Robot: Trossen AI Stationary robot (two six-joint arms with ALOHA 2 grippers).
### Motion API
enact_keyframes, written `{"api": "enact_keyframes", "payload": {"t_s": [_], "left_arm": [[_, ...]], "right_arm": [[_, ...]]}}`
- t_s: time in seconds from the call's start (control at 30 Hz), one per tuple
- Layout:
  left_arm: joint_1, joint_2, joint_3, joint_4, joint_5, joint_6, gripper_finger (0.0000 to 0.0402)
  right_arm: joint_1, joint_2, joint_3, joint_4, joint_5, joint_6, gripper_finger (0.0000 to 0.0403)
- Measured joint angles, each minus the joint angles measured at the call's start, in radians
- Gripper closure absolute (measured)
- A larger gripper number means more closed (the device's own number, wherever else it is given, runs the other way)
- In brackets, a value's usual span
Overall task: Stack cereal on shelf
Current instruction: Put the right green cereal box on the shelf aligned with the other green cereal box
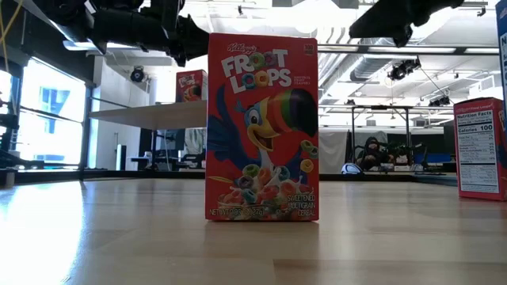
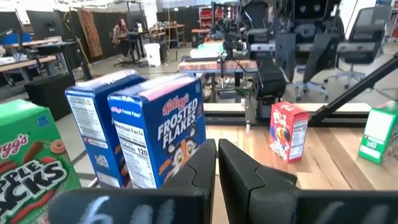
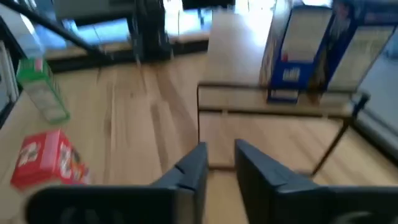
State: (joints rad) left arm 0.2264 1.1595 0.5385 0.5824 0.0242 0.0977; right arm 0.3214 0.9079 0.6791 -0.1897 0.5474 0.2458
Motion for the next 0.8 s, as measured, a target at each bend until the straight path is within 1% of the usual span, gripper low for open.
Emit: {"api": "enact_keyframes", "payload": {"t_s": [0.1, 0.17, 0.27, 0.37, 0.5, 0.57, 0.7, 0.8], "left_arm": [[0.000, 0.000, 0.000, -0.025, -0.001, 0.000, 0.0390], [0.000, 0.000, 0.000, -0.038, -0.001, 0.000, 0.0390], [0.000, 0.000, 0.000, -0.049, -0.002, 0.000, 0.0390], [0.000, 0.000, 0.000, -0.048, -0.002, 0.001, 0.0390], [0.000, 0.000, 0.000, -0.048, -0.002, 0.001, 0.0390], [0.000, 0.000, 0.000, -0.047, -0.002, 0.009, 0.0390], [0.000, 0.000, 0.000, -0.048, -0.002, 0.011, 0.0390], [0.000, 0.000, 0.000, -0.048, -0.002, 0.012, 0.0390]], "right_arm": [[0.021, 0.028, 0.072, -0.170, -0.003, 0.105, 0.0287], [0.042, 0.059, 0.113, -0.273, -0.011, 0.203, 0.0254], [0.081, 0.123, 0.191, -0.435, -0.079, 0.417, 0.0207], [0.136, 0.212, 0.284, -0.628, -0.163, 0.660, 0.0172], [0.235, 0.340, 0.408, -0.863, -0.264, 0.968, 0.0148], [0.281, 0.397, 0.462, -0.945, -0.338, 1.102, 0.0142], [0.375, 0.475, 0.530, -0.957, -0.485, 1.308, 0.0136], [0.440, 0.519, 0.550, -0.962, -0.556, 1.463, 0.0134]]}}
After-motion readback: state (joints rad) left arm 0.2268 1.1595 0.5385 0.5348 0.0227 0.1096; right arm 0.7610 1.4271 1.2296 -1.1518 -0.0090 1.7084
